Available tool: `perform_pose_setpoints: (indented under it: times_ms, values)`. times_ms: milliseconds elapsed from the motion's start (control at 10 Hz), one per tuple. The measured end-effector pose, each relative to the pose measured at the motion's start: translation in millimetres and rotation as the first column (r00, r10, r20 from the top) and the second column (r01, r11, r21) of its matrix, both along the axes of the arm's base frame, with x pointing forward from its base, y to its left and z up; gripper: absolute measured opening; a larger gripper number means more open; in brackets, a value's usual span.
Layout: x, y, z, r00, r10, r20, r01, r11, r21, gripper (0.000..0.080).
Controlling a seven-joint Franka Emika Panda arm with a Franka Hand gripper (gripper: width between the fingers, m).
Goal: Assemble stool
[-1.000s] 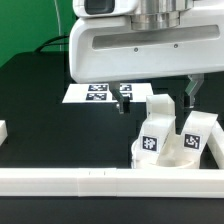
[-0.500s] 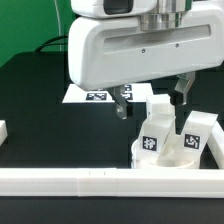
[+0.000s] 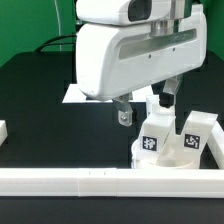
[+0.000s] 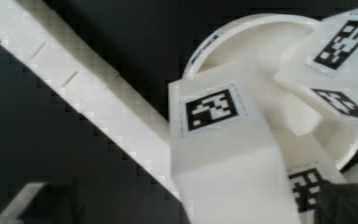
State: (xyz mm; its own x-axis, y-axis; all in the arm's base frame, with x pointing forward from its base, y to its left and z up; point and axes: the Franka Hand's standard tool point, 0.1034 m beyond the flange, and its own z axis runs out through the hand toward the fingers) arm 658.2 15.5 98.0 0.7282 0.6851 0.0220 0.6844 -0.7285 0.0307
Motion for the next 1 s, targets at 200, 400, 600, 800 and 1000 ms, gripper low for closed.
perform_pose_setpoints:
  times_ms: [200, 400, 600, 800, 1000]
  values:
    - [-0.9, 0.1, -2.6, 1.0, 0.0, -0.004, 0.0, 1.0, -0.001, 0.0649]
    - [-1.3, 3.3, -11.2, 1.0, 0.006, -0.014, -0.006, 1.0, -0.001, 0.0649]
    - [-2.1, 3.1, -15.5, 1.0, 0.007, -0.02, -0.007, 1.0, -0.002, 0.0649]
    - [-3.1, 2.3, -20.1, 1.0, 0.005, -0.028, -0.006, 1.0, -0.004, 0.0649]
    - [-3.2, 2.3, -20.3, 0.999, -0.017, -0.028, 0.017, 1.0, -0.004, 0.0528]
